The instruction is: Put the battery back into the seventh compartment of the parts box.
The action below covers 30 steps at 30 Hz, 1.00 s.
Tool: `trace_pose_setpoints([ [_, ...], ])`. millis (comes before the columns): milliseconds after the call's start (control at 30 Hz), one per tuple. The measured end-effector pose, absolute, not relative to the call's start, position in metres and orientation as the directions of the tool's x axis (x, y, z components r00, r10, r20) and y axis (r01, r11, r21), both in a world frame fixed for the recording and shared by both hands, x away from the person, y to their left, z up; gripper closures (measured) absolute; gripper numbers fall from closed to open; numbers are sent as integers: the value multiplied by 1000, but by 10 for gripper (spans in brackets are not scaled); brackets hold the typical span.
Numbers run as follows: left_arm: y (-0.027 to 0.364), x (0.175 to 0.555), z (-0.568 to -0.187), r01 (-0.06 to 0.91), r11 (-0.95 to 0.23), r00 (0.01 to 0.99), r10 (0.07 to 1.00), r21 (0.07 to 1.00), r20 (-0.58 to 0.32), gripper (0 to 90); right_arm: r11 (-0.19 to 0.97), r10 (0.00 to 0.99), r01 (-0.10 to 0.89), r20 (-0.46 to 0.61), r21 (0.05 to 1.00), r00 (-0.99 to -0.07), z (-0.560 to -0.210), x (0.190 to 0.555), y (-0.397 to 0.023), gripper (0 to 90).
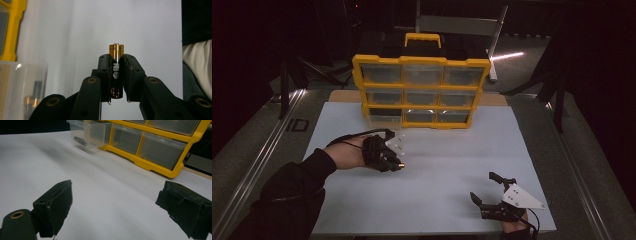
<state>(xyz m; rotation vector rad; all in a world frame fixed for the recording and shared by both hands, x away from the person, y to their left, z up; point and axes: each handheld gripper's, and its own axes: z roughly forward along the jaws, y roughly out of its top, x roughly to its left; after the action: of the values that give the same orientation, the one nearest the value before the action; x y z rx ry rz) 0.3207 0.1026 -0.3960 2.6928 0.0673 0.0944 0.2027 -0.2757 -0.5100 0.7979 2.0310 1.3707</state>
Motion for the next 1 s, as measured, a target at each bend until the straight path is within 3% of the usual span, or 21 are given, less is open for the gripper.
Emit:
trace_pose_setpoints([
  [1000,131,355,-351,57,-881,985,126,469,118,757,302,735,170,-116,938,-668,-511,203,-275,104],
])
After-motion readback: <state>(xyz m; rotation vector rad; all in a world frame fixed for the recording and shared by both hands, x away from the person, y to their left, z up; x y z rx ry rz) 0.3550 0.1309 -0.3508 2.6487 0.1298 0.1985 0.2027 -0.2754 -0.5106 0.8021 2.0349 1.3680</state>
